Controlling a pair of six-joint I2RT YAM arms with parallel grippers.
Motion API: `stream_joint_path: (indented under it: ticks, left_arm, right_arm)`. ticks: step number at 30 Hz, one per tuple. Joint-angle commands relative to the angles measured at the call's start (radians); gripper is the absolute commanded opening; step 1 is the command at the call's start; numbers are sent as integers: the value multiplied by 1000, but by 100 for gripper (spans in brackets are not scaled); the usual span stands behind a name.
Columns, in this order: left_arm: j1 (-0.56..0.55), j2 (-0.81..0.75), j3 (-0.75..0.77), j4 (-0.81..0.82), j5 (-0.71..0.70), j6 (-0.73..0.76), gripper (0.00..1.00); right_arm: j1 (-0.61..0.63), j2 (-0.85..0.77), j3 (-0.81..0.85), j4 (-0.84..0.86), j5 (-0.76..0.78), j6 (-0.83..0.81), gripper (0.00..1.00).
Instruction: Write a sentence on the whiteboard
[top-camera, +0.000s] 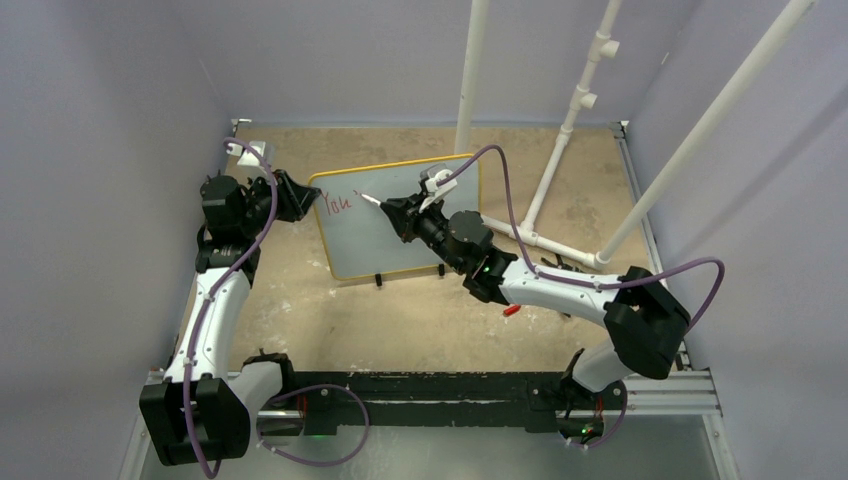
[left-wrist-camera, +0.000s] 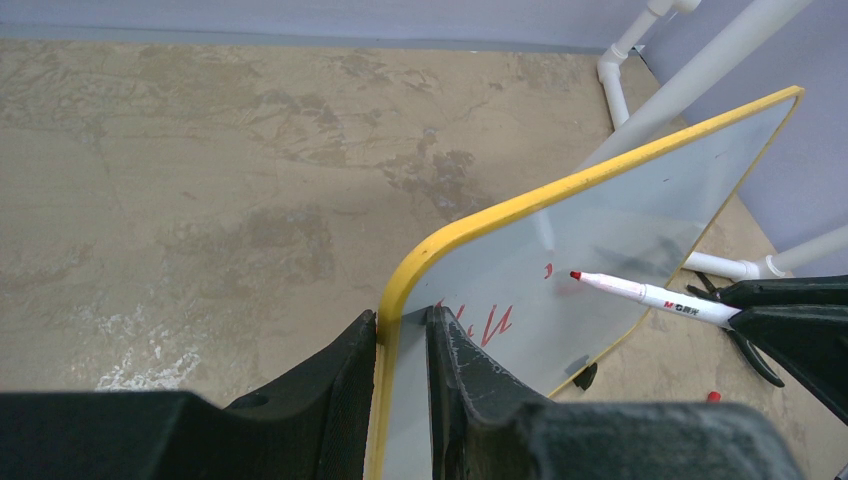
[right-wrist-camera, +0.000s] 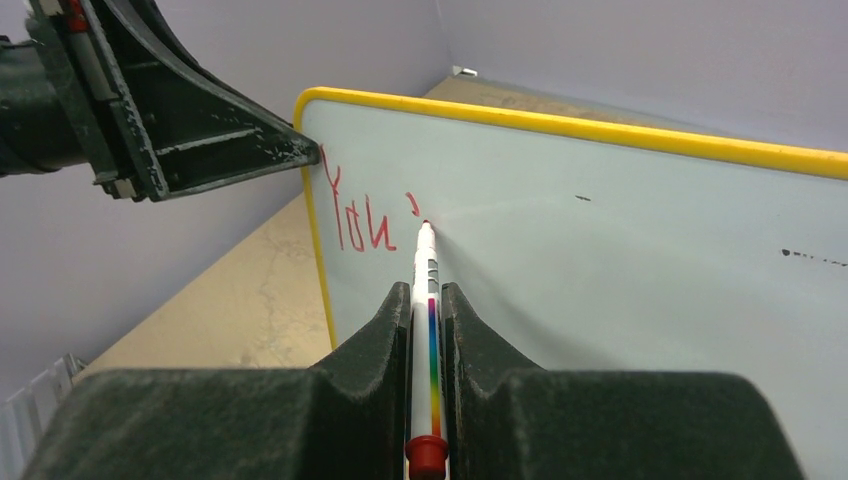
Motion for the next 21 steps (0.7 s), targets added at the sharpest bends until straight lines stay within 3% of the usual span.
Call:
stream_joint_path:
  ticks: [1, 21]
  left_arm:
    - [7, 0, -1, 39, 23, 8, 23]
    - [7, -3, 0, 42, 26, 6, 23]
  right_arm:
    - [-9, 19, 36, 16, 21, 2, 0]
    - [-9, -23, -65, -19, 51, 27, 0]
